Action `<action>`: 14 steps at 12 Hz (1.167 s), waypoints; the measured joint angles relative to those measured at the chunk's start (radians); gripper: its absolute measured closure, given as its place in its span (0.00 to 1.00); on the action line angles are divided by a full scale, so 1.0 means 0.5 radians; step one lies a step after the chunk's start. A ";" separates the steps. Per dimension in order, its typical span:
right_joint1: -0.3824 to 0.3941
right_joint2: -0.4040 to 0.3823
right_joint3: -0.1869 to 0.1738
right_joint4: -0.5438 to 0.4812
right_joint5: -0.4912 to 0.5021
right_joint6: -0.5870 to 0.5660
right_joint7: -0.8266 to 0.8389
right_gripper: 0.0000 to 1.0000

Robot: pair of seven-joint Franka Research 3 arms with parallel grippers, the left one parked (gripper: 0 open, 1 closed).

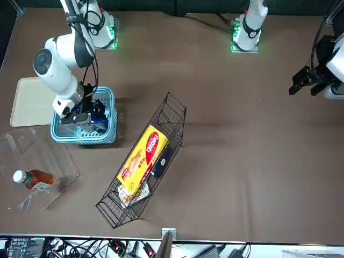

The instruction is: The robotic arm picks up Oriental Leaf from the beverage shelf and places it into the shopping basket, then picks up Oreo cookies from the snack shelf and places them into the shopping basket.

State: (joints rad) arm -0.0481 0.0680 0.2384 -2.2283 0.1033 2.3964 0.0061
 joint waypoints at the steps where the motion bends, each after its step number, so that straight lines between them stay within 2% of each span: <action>1: 0.000 0.000 -0.001 0.034 0.000 -0.039 0.013 0.00; 4: -0.003 -0.010 -0.005 0.266 0.000 -0.382 0.058 0.00; 5: -0.006 -0.033 -0.010 0.492 0.000 -0.717 0.096 0.00; 8: -0.008 -0.098 -0.014 0.744 0.000 -1.102 0.148 0.00; 11: -0.010 -0.210 -0.039 0.842 -0.003 -1.339 0.159 0.00; 14: -0.011 -0.329 -0.136 0.871 -0.021 -1.497 0.157 0.00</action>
State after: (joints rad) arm -0.0537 -0.0964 0.1702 -1.7926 0.0930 1.6477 0.0844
